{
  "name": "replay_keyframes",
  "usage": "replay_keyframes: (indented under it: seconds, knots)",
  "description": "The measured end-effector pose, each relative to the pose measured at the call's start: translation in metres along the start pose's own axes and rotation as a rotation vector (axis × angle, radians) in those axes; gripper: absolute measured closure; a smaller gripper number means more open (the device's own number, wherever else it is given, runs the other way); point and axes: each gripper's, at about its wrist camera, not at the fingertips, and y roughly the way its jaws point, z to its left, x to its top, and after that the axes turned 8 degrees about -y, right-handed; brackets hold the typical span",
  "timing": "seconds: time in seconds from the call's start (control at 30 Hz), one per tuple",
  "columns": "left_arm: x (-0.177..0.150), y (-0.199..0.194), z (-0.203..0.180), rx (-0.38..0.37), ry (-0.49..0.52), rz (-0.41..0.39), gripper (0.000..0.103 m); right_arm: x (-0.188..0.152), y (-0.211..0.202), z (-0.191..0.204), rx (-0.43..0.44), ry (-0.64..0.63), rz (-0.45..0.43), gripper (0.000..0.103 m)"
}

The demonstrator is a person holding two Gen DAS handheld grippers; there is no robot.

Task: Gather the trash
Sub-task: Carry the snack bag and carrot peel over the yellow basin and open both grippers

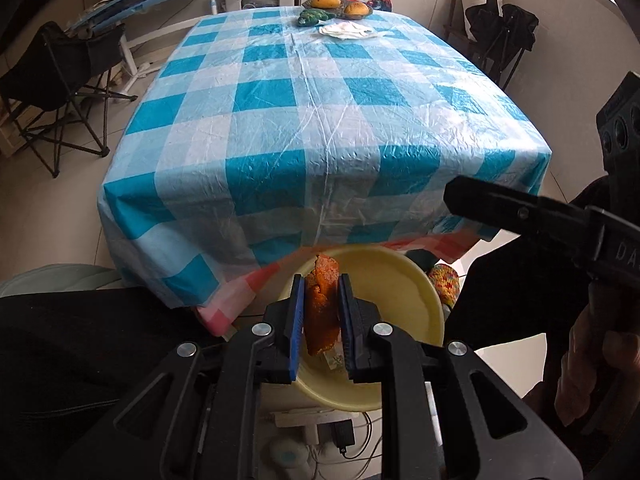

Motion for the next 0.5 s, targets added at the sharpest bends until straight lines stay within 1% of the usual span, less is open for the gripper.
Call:
replay_keyframes:
  seconds: [0.03, 0.1, 0.13, 0.17, 0.27, 0.33, 0.4, 0.5]
  knots:
    - [-0.002, 0.001, -0.003, -0.002, 0.015, 0.011, 0.085, 0.0, 0.002, 0.0, -0.012, -0.001, -0.012, 0.041]
    - [-0.002, -0.001, -0.006, 0.0, 0.025, -0.007, 0.075, -0.001, 0.002, -0.003, -0.027, 0.002, -0.024, 0.037]
    - [-0.002, -0.005, -0.006, 0.002, 0.023, -0.028, 0.058, -0.001, 0.001, -0.005, -0.032, 0.006, -0.025, 0.035]
    - [-0.001, -0.009, -0.006, 0.006, 0.017, -0.057, 0.045, -0.001, 0.003, -0.006, -0.036, 0.009, -0.024, 0.035]
    - [0.002, -0.021, -0.005, -0.003, 0.001, -0.126, 0.036, 0.002, -0.001, -0.01, -0.046, 0.015, -0.02, 0.033]
    - [0.005, -0.026, -0.004, 0.003, -0.01, -0.163, 0.034, 0.003, -0.002, -0.009, -0.052, 0.013, -0.019, 0.032]
    - [0.007, -0.031, -0.003, 0.021, -0.012, -0.206, 0.032, 0.003, -0.003, -0.009, -0.054, 0.009, -0.015, 0.032]
    - [0.009, -0.041, -0.002, 0.055, -0.021, -0.281, 0.026, 0.002, -0.004, -0.007, -0.059, 0.002, -0.01, 0.031]
